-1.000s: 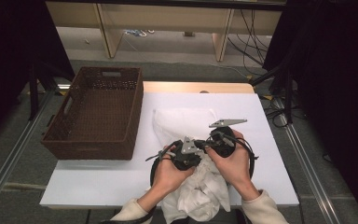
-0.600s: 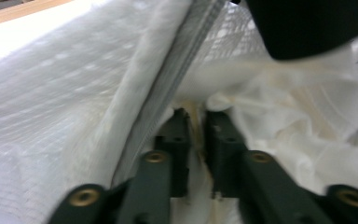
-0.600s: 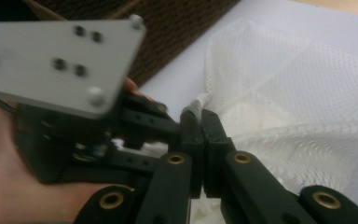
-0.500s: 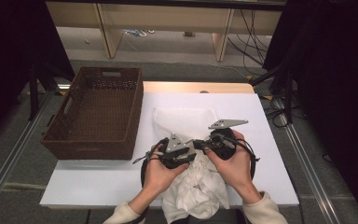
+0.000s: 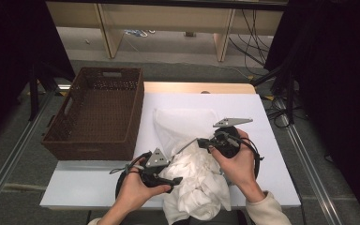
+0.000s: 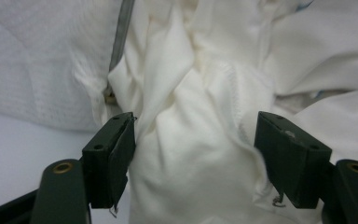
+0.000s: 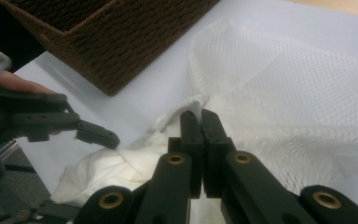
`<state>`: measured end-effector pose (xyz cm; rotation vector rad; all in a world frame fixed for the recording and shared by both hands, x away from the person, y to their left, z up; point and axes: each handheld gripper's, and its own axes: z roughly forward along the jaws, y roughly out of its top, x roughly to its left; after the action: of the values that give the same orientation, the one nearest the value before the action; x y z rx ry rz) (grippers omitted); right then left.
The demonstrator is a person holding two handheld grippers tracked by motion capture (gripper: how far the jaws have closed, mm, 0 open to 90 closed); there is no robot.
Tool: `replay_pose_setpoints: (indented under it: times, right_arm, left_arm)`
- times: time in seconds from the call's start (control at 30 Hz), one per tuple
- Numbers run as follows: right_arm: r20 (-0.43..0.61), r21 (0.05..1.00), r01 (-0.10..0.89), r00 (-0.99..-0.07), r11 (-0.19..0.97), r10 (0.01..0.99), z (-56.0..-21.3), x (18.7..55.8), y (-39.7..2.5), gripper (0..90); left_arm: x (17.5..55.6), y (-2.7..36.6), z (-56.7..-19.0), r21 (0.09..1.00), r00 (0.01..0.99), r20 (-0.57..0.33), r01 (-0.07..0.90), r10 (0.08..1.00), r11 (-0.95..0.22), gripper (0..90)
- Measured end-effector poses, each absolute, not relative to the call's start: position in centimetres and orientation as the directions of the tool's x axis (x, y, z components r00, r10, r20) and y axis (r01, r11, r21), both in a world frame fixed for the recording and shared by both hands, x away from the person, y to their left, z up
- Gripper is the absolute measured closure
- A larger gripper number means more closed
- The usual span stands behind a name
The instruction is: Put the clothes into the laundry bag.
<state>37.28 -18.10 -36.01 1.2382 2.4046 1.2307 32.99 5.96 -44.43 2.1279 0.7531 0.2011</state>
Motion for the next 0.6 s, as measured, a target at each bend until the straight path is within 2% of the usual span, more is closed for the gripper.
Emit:
replay_pose_setpoints:
  times: [0.07,0.1,0.2,0.33,0.4,0.6]
  right_arm:
    - [0.192,0.740,0.589,-0.649,0.326,0.736,-36.1,37.4,-18.1,90.0]
    - [0.208,0.733,0.605,-0.636,0.312,0.743,-36.2,37.3,-17.9,90.0]
    - [0.209,0.722,0.611,-0.640,0.325,0.739,-36.4,37.4,-17.8,90.0]
    - [0.211,0.715,0.617,-0.638,0.328,0.741,-36.6,37.4,-17.6,90.0]
    - [0.201,0.719,0.610,-0.641,0.332,0.741,-36.6,37.4,-17.6,90.0]
    - [0.196,0.741,0.596,-0.632,0.309,0.749,-36.5,37.4,-17.9,90.0]
  left_arm:
    - [33.4,5.5,-45.5,0.740,0.804,-0.112,0.460,0.584,-0.491,31.8]
    - [33.5,5.0,-46.3,0.725,0.801,-0.145,0.486,0.581,-0.488,33.5]
    - [33.7,4.2,-47.5,0.682,0.804,-0.149,0.506,0.576,-0.529,51.6]
    - [33.3,3.8,-46.9,0.688,0.790,-0.153,0.516,0.594,-0.510,71.2]
    - [33.0,3.8,-46.0,0.710,0.775,-0.194,0.534,0.601,-0.459,74.7]
    - [32.4,3.8,-42.3,0.773,0.758,-0.329,0.559,0.563,-0.301,75.4]
